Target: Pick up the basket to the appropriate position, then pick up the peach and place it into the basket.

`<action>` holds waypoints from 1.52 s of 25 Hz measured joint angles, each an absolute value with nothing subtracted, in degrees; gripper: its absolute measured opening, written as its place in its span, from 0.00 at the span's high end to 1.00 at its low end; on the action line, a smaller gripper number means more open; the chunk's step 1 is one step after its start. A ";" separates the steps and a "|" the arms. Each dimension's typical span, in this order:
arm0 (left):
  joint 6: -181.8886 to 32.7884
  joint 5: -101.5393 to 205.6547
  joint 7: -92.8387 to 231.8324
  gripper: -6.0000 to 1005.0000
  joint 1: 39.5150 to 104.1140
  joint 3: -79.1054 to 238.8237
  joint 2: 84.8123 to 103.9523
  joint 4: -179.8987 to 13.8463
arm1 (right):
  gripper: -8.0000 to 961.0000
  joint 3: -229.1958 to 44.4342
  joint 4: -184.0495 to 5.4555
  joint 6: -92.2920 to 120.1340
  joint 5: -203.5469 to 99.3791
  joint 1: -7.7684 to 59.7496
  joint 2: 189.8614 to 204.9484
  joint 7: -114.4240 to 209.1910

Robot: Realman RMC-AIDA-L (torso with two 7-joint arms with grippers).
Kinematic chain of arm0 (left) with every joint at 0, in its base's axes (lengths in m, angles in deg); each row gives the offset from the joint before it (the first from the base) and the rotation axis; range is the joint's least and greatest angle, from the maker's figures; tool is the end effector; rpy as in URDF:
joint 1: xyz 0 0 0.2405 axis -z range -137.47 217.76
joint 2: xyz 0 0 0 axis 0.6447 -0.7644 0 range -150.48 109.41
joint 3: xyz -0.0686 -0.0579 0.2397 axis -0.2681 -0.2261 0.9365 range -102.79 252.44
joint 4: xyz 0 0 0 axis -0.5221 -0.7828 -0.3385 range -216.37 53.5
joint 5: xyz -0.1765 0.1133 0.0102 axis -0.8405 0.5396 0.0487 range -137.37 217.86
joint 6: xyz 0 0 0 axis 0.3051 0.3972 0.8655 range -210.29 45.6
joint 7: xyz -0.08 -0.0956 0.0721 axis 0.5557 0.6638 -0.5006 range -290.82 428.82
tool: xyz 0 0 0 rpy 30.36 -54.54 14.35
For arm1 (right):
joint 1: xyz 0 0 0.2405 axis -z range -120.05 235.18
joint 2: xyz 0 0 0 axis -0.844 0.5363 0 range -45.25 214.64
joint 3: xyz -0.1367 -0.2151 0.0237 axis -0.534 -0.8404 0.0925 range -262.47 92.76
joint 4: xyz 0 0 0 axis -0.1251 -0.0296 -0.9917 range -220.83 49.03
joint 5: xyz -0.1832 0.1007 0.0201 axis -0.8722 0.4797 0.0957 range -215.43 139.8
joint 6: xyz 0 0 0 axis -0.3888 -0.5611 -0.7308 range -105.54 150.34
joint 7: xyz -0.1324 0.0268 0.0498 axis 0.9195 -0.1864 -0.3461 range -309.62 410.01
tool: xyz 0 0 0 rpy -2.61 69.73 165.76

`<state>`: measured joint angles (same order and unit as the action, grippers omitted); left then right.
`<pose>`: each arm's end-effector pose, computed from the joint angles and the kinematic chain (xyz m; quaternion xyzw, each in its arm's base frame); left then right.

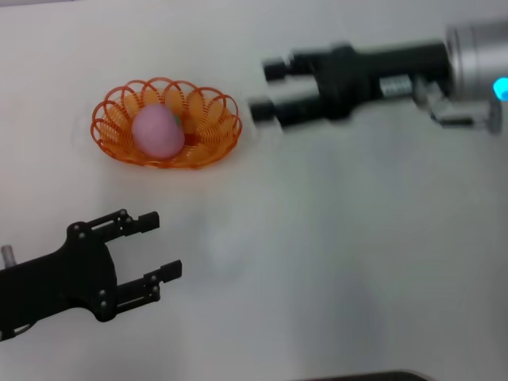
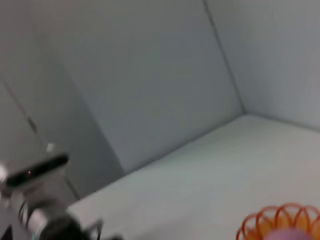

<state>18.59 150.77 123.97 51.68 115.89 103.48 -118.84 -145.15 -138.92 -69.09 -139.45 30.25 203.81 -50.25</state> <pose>-0.3027 0.2116 -0.0281 -0.9315 -0.1431 -0.3061 0.1347 0.2008 0.3264 0.0011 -0.9396 0.2338 0.2479 0.0309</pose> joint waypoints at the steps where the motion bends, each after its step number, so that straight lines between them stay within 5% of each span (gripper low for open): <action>1: 18.59 150.77 123.97 0.30 51.68 115.89 103.48 -118.84 | 0.06 -145.15 -138.92 -69.09 -139.45 30.25 203.81 -50.25; 15: 19.88 152.90 123.61 0.30 50.86 115.84 103.39 -118.77 | 0.06 -140.41 -124.10 -68.55 -146.60 38.78 203.61 -23.00; 38: 17.00 156.49 122.75 0.30 51.40 115.98 103.31 -116.08 | 0.06 -135.36 -121.23 -65.60 -151.71 40.07 203.79 -18.72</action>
